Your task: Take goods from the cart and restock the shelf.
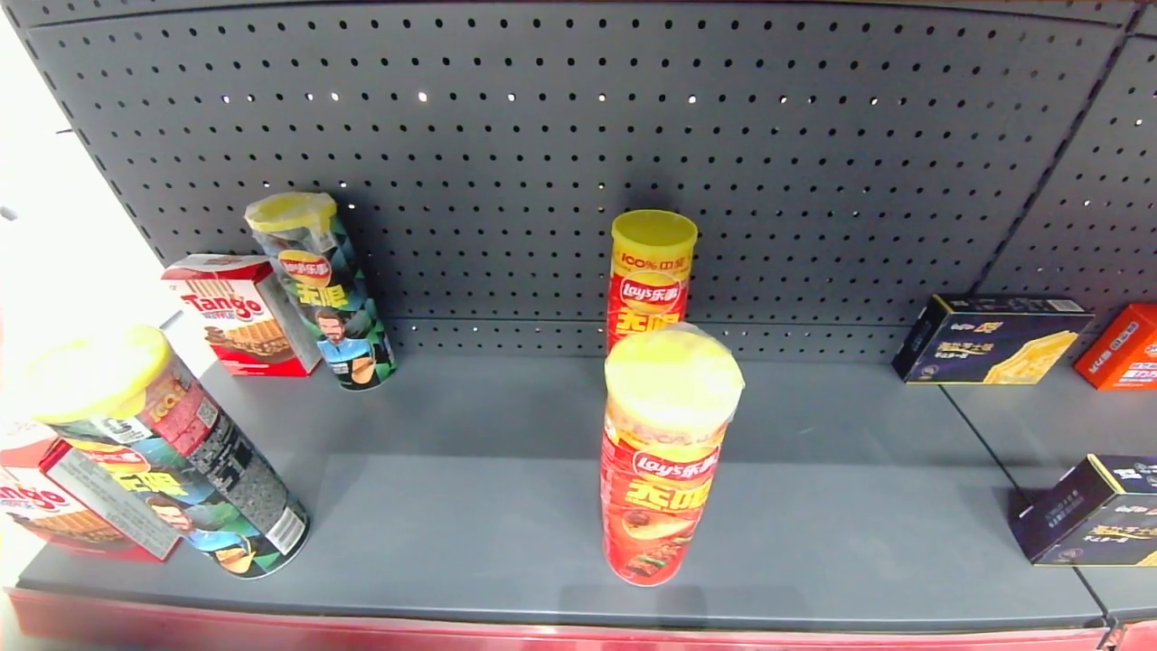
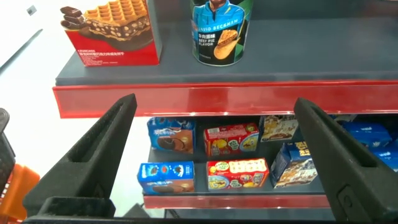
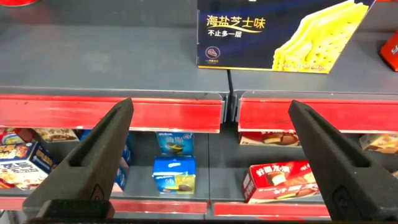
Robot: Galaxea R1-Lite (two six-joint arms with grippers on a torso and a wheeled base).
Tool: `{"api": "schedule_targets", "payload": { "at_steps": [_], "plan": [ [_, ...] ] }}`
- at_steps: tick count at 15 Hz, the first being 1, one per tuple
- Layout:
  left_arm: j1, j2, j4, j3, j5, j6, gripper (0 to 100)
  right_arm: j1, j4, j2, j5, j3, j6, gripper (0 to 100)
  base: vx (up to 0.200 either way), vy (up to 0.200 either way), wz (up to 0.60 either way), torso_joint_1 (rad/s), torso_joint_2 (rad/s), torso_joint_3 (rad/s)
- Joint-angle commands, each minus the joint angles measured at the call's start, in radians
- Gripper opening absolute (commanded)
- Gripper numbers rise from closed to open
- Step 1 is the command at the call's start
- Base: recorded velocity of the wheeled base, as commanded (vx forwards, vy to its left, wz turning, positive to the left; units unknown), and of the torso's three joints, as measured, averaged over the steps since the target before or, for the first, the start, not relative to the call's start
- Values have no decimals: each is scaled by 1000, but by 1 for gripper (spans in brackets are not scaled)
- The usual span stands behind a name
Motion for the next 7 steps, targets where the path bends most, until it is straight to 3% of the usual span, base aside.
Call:
{"api": "schedule_targets", "payload": {
  "at_steps": [1, 7],
  "plan": [
    [0, 1, 0, 0, 0, 0, 100, 0, 0, 2, 0, 0, 1, 100, 0, 0, 0, 0, 0, 0],
    [0, 1, 0, 0, 0, 0, 100, 0, 2, 2, -1, 0, -1, 100, 0, 0, 0, 0, 0, 0]
  ]
}}
